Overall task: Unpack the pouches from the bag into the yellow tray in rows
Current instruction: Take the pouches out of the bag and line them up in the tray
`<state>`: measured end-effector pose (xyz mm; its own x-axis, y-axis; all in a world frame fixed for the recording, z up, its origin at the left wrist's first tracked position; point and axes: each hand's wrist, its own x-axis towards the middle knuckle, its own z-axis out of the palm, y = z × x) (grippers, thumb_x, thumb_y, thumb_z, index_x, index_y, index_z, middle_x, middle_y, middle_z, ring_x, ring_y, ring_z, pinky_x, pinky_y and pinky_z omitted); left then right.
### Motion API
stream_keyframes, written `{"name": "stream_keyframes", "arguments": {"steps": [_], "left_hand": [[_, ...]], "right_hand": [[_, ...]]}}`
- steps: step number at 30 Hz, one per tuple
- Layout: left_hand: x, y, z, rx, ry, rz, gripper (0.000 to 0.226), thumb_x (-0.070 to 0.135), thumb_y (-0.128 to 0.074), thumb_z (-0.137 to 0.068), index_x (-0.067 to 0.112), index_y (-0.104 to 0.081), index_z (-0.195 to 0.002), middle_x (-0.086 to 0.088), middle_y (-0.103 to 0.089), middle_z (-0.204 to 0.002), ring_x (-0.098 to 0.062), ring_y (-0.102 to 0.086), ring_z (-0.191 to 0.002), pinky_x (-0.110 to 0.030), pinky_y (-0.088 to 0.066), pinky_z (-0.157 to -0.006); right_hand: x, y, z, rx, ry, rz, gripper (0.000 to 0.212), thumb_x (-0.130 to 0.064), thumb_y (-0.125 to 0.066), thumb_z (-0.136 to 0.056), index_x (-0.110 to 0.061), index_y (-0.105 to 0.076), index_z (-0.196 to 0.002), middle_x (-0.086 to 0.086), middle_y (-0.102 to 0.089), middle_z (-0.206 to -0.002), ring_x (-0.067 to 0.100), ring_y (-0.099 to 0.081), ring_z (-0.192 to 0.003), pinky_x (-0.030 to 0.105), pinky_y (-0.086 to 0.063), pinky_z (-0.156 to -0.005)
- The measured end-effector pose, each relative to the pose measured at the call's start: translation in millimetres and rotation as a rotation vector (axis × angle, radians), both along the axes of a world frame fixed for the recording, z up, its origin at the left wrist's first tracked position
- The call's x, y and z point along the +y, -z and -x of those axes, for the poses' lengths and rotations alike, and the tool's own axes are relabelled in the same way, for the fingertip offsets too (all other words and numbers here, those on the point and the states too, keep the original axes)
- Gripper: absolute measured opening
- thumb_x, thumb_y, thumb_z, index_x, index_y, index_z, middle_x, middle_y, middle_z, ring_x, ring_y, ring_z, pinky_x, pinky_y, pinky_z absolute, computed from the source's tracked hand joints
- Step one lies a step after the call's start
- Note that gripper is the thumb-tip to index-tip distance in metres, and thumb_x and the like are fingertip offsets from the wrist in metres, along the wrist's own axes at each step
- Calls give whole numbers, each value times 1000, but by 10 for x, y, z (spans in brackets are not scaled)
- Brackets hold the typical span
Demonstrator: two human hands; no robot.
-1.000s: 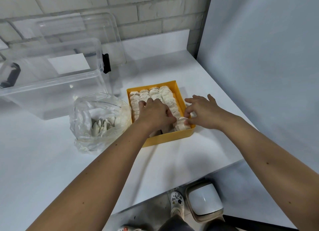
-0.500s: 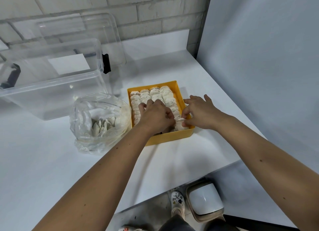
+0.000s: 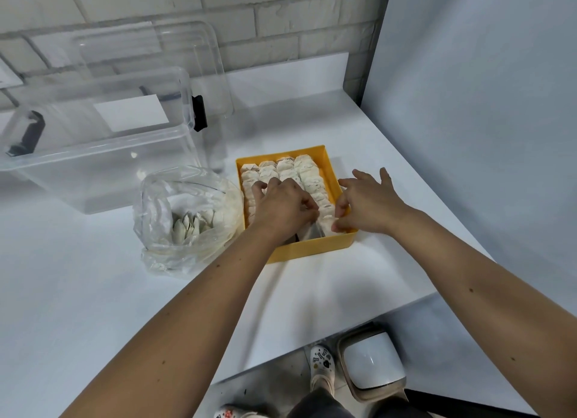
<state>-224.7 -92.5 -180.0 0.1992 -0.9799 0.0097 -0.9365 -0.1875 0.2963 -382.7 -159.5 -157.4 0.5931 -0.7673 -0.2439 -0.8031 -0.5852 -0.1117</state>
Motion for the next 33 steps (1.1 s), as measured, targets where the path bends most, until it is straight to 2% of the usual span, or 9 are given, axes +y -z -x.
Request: {"name": "stream_keyframes", "arguments": {"steps": [7,9,11,13,18,21,24,27,33], "left_hand": [[179,-78,-185,108,-47,116,17,48,-63,-89,39,-75,-96,10,-62,-116,-15,-48,-118,-42,-19,-103],[332,-161,-341,214,-55,160,11,41,-69,-87,36,-76,-94,9,-65,-109,-14,-56,-108,-40,-32,-101],[515,-276,-526,359,-72,181,10,29,-73,-86,29,-77,-95,7,-66,-101,-11,-62,-92,-30,-46,-89],[694,-405,-730,417,-116,208,10,22,-74,-87,25,-77,-96,8,-69,-97,-2,-62,-79,-11,-46,-72],[1149,-632,-1283,547,-363,306,9,21,-73,-88,27,-76,-94,11,-71,-81,4,-60,-66,-3,-39,-56],[1372,-614,-1481,621,-438,285,13,18,-69,-89,27,-75,-97,4,-73,-84,-2,-67,-75,-9,-45,-63],[1466,-503,-1511,595,-439,246,20,13,-65,-91,28,-75,-98,5,-74,-87,-5,-68,-83,-8,-44,-66],[1482,-399,-1499,521,-410,225,22,13,-61,-93,28,-74,-103,8,-75,-91,-9,-67,-85,-6,-42,-61],[1446,-304,-1495,443,-380,211,23,10,-59,-94,22,-73,-107,5,-75,-93,-10,-66,-88,-2,-41,-70]], "right_hand": [[47,-92,-10,-48,-2,63,34,-57,-77,-69,-35,-69,-94,-2,-35,-154,24,-17,-147,59,0,-116],[58,-204,-73,-141,-6,84,34,-55,-79,-68,-36,-68,-94,-4,-42,-148,22,-27,-142,55,-7,-116],[91,-295,-208,-231,-40,116,32,-52,-79,-69,-36,-68,-94,-6,-52,-136,20,-39,-131,47,-18,-113],[157,-349,-393,-331,-79,116,26,-48,-79,-72,-36,-69,-91,-9,-57,-127,18,-46,-123,40,-28,-105],[469,-381,-1016,-679,-131,-195,10,-29,-79,-79,-27,-74,-87,-10,-68,-99,7,-60,-94,28,-46,-82],[658,-325,-1460,-790,-143,-345,10,-18,-76,-83,-22,-76,-91,-12,-71,-87,-3,-59,-73,8,-41,-66],[763,-169,-1810,-706,-195,-337,15,-11,-70,-87,-18,-76,-100,-6,-73,-98,-2,-60,-78,2,-39,-66],[813,-64,-1991,-574,-253,-330,20,-13,-61,-93,-17,-74,-108,-2,-72,-107,6,-60,-89,10,-39,-70],[890,64,-2145,-249,-203,-173,45,-49,-62,-87,-14,-68,-115,4,-60,-124,21,-54,-120,30,-40,-84]]}}
